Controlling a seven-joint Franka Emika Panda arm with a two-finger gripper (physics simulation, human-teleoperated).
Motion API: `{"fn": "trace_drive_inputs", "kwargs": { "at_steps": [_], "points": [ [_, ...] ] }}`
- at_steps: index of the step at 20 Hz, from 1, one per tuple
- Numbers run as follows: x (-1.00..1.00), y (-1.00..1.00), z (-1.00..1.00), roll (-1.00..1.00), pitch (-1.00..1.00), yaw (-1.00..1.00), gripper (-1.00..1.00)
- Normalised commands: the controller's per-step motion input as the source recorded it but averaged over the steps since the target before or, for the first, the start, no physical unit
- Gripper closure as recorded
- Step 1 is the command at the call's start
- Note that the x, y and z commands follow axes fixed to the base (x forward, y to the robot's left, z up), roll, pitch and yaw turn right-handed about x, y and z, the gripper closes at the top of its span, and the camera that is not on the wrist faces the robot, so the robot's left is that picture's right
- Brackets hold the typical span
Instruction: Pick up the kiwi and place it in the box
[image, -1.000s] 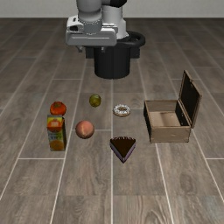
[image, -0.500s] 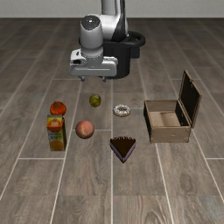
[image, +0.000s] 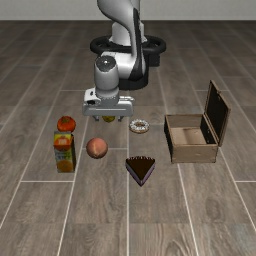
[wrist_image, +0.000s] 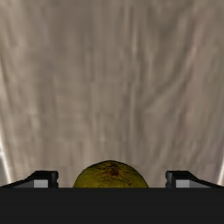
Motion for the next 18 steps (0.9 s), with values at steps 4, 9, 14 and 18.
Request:
{"fn": "trace_drive_inputs", "kwargs": {
  "at_steps": [4,9,14,18],
  "points": [
    [0.0,0.0,0.0,0.0,0.0,0.0,1.0],
    [0.0,0.0,0.0,0.0,0.0,0.0,1.0],
    [0.0,0.0,0.4,0.0,0.0,0.0,1.0],
    [0.0,0.0,1.0,0.0,0.0,0.0,1.0]
  ]
}}
